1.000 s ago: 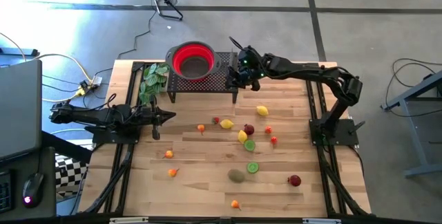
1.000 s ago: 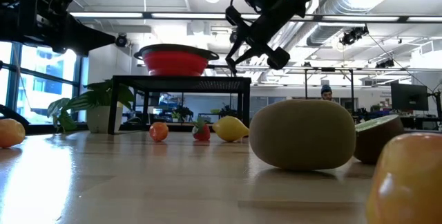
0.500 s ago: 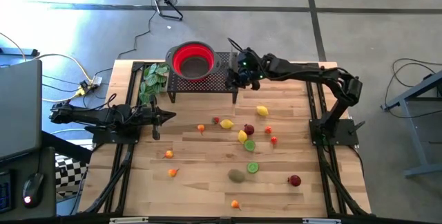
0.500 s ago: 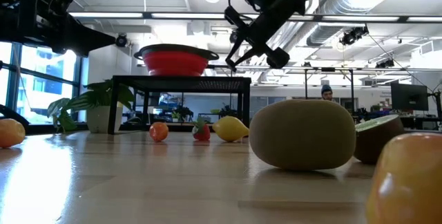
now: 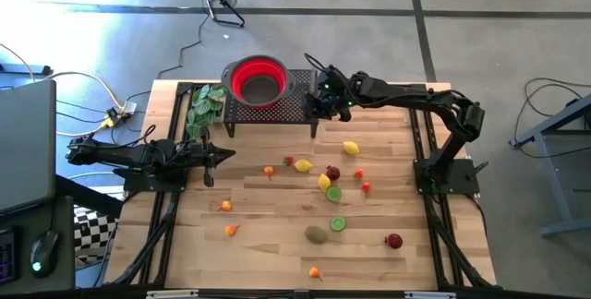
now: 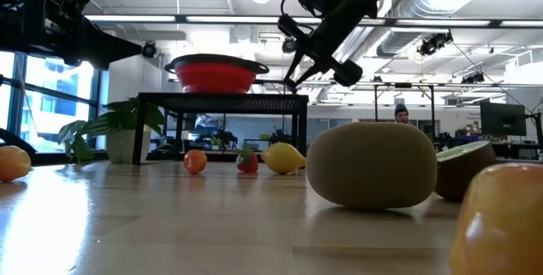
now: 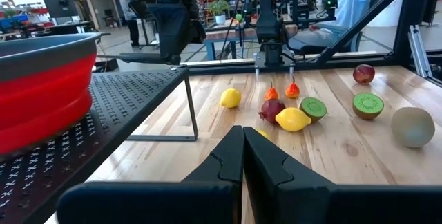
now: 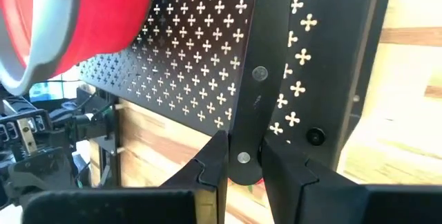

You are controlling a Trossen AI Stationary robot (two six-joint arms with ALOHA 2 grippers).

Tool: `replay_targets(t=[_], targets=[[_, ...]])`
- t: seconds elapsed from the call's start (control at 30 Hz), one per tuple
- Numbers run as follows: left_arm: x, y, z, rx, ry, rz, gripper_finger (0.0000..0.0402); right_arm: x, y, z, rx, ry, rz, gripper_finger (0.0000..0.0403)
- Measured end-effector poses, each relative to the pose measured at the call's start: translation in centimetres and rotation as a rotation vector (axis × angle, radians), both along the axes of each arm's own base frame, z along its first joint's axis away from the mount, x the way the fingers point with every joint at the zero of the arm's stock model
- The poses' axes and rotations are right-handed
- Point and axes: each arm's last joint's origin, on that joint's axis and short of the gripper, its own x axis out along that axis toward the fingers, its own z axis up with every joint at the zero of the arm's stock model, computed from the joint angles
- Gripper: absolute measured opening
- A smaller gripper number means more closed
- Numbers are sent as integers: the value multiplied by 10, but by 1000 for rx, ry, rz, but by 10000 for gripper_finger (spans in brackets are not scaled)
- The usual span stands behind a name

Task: Pick & Place Fruit
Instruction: Put the black knife on the shelf

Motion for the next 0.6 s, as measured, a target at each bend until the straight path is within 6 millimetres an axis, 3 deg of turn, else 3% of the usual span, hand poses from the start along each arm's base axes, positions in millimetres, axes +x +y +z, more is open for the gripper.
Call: replay_targets(t=[0.6], targets=[[0, 0, 0, -1, 0, 0, 3, 1, -3, 2, -25, -26, 25, 63]])
